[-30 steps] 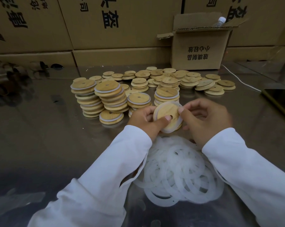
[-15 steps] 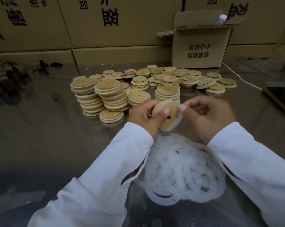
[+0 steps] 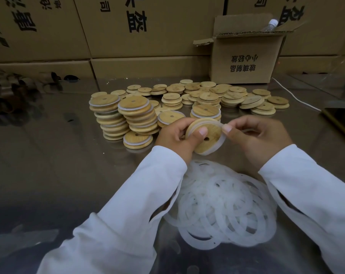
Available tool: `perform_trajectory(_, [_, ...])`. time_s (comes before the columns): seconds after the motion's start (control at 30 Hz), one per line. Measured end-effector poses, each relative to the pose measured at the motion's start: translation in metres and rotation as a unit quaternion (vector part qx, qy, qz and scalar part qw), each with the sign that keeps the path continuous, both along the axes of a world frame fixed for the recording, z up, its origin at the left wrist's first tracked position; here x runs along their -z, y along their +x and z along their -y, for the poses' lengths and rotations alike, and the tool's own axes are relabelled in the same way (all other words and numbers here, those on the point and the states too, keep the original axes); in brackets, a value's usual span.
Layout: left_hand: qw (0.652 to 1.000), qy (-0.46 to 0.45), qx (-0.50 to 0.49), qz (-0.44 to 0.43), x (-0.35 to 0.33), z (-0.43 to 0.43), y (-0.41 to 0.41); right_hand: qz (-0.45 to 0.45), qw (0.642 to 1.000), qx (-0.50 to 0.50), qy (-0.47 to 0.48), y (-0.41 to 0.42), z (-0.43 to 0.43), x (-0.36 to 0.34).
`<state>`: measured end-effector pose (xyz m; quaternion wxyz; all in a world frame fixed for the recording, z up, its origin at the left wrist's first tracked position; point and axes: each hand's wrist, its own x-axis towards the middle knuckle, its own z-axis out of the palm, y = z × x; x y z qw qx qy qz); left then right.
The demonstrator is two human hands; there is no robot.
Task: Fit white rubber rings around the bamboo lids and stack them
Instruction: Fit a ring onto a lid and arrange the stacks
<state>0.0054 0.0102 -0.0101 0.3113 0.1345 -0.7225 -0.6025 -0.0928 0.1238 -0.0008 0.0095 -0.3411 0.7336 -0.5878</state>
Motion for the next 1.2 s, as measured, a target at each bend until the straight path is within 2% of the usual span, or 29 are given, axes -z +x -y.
perform_trajectory(0.2, [0.995,0.103,0.005,0.017,0.003,-0.003,-0.003,-0.026,0.999,-0.002,-0.018,0.002,-0.001,0.001])
perform_trajectory(0.33, [0.995,0.095,-0.026,0.030,0.004,-0.005,-0.004,-0.050,0.999,0.010,-0.009,0.005,0.000,0.004])
perform_trajectory(0.57, [0.992,0.108,-0.059,0.035,0.000,-0.006,-0.005,-0.020,0.999,0.019,-0.020,0.006,0.002,0.006])
perform_trajectory(0.9, [0.993,0.097,-0.040,0.052,0.001,-0.008,-0.005,-0.032,0.998,0.047,0.027,0.000,0.001,0.009])
perform_trajectory(1.2, [0.996,0.070,-0.035,0.035,0.002,-0.003,-0.007,0.052,0.998,0.036,0.027,-0.004,0.000,0.005])
